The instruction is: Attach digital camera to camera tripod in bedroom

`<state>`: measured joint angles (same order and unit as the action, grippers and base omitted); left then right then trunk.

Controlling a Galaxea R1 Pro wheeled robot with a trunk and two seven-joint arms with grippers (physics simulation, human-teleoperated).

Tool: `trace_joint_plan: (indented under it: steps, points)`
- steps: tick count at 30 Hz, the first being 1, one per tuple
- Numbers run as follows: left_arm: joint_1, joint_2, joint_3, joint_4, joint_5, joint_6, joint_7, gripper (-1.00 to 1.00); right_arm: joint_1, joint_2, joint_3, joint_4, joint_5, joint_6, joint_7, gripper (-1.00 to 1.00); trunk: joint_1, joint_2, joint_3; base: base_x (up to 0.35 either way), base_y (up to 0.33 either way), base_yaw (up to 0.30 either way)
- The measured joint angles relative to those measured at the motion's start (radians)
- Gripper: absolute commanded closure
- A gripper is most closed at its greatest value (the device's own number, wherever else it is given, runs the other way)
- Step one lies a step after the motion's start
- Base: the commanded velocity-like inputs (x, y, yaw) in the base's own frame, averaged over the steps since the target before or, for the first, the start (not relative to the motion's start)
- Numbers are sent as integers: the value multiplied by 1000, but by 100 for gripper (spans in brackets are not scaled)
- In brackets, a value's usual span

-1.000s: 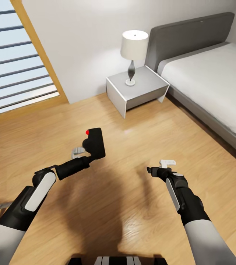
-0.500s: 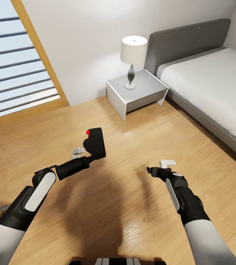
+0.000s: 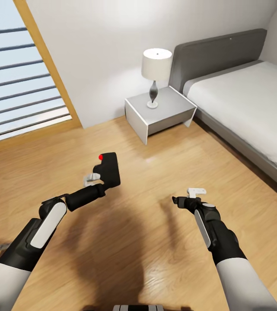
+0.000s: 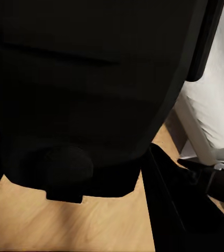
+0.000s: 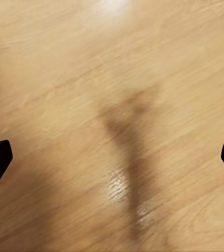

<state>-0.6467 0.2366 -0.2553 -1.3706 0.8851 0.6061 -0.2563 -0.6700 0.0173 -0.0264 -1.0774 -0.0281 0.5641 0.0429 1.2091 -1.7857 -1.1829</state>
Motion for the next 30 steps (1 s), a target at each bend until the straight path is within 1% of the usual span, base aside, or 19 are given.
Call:
trace_joint_plan:
  steps: [3,4,5,6,9,10,11,15,19,30]
  points:
    - [0,-4,0,-2,2,0,89,100,0,0,0,0,0,0,0,-100,0,0,5,0,0,0]
    - [0,-9,0,-4,1,0,153,100,0,0,0,0,0,0,0,-100,0,0,6,0,0,0]
    - [0,-14,0,-4,6,0,186,100,0,0,0,0,0,0,0,-100,0,0,8,0,0,0]
    - [0,-24,0,-4,4,0,248,100,0,-1,0,0,0,0,0,-100,0,0,9,0,0,0]
    - [0,-47,1,-4,-1,1,322,100,0,-1,0,0,0,0,0,-100,0,0,14,0,0,0]
    - [0,-63,1,-4,-2,1,357,100,0,-1,0,0,0,0,0,-100,-4,7,19,0,0,0]
    - [0,-70,1,-5,-2,1,373,100,0,-1,0,0,0,0,0,-100,-8,14,24,0,0,0]
    - [0,-93,0,-5,-3,2,416,100,0,-1,0,0,0,0,0,-100,-23,42,42,0,0,0]
    - [0,-100,0,-5,-4,2,428,100,0,-1,0,0,0,0,0,-100,-38,70,61,0,0,0]
    - [0,-104,-1,-8,-4,2,430,100,0,-1,0,0,0,0,0,-100,-38,70,79,0,0,0]
